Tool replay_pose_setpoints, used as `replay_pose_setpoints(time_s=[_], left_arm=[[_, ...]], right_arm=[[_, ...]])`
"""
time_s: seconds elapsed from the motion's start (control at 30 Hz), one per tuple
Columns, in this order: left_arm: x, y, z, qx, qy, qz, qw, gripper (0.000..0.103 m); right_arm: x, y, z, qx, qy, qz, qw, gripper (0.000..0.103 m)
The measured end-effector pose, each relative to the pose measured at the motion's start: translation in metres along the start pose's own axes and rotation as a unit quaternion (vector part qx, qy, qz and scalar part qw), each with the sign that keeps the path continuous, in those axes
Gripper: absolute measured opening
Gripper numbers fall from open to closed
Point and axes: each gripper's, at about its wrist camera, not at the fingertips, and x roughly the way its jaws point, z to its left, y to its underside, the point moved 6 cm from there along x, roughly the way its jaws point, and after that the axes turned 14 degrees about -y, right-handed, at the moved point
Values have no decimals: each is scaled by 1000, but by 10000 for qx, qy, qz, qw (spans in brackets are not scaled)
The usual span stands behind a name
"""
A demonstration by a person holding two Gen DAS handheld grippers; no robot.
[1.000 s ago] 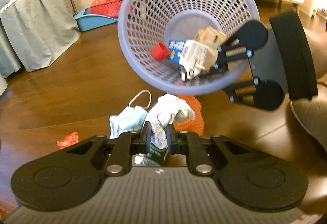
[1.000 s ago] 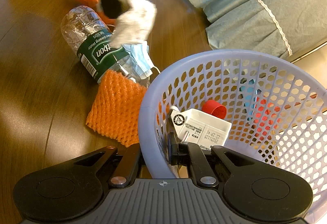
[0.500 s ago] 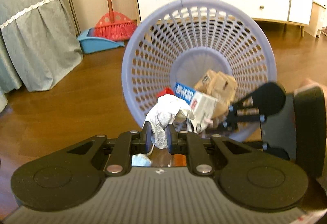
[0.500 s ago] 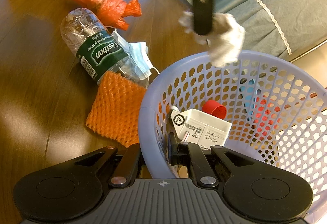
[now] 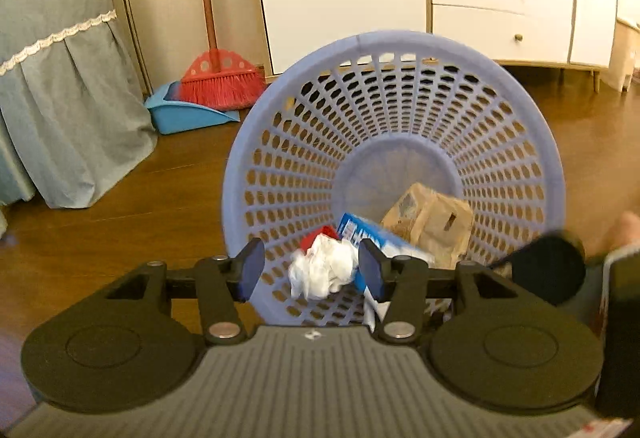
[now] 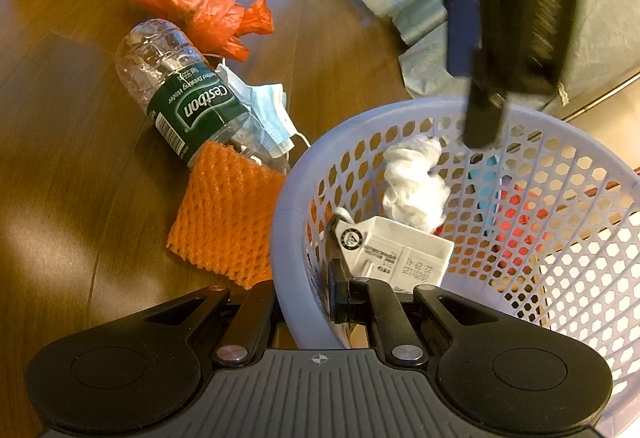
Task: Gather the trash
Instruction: 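Carry the white tissue with the left tool and drop it into the wastebasket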
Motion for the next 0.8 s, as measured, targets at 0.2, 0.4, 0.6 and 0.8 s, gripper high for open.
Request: replay_pose_setpoints(time_s=[0.2, 0.4, 0.6, 0.8], left_arm=[[-16, 30, 20, -63, -155, 282, 9995, 47], [-46, 76, 51, 30, -404, 688, 9968, 47], [-70, 133, 83, -287, -678, 1250, 9894, 47], [-84, 176, 102, -371, -974, 1577, 9820, 47]], right_arm=[[0, -2, -1, 27, 1, -3, 10000, 4], [0, -2, -3, 47, -5, -16, 10000, 4], [0, -1, -3, 57, -3, -19, 10000, 4], [0, -1, -3, 51, -3, -16, 10000, 4]])
